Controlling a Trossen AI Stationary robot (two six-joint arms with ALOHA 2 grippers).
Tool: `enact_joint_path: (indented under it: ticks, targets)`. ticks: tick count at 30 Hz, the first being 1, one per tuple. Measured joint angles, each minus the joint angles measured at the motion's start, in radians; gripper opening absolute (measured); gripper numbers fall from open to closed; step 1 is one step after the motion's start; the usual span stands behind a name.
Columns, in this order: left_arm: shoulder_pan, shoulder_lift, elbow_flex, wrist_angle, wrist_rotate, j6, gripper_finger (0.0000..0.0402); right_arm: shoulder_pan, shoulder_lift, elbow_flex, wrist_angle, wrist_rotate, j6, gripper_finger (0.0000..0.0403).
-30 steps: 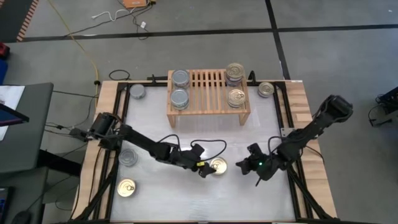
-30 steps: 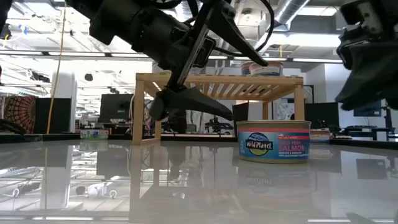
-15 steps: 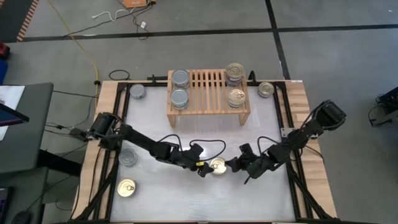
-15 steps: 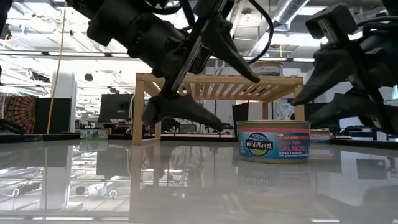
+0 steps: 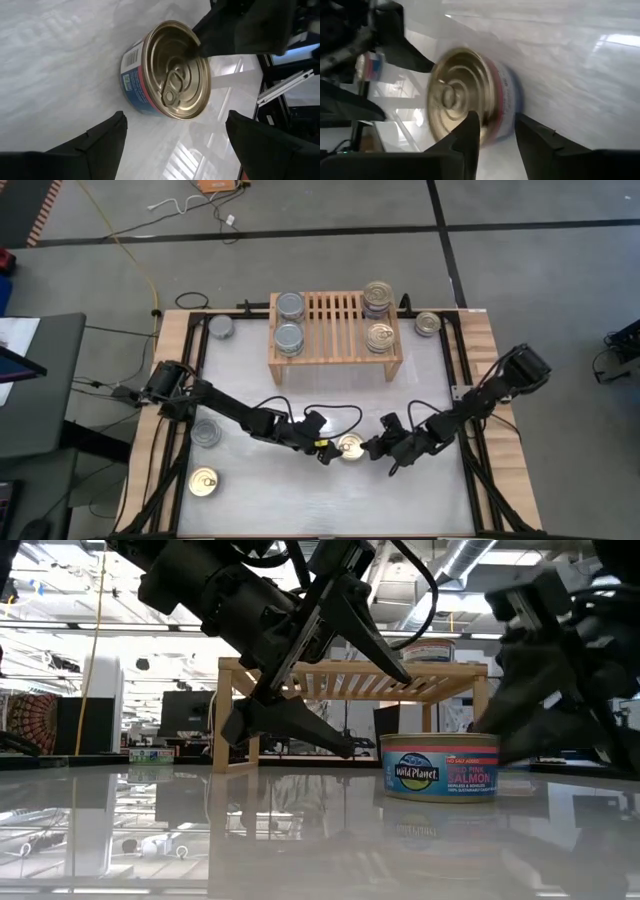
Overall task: Stack canned seafood by type on shelf
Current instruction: Put the blue-pink tuna can on the shelf
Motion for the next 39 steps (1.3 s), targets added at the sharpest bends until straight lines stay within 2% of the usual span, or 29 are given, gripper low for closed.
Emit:
enact_joint_path:
  ticks: [15, 25, 35, 39]
  targets:
    - [0.0, 0.0, 0.0, -0.017, 0.0, -0.041, 0.0326, -0.001, 0.019, 0.0, 0.031, 0.0, 0.0, 0.0094]
    - [-0.002, 0.0, 0.0, -0.026, 0.001, -0.199, 0.0326, -0.001, 0.018, 0.0, 0.031, -0.001, 0.0, 0.0079]
    - [-0.003, 0.001, 0.0, 0.009, 0.001, -0.201, 0.0326, -0.001, 0.018, 0.001, 0.025, -0.001, 0.0, 0.007]
    - [-0.003, 0.061, -0.001, 0.061, 0.03, -0.254, 0.0326, -0.001, 0.018, 0.001, 0.022, -0.001, 0.0, 0.007]
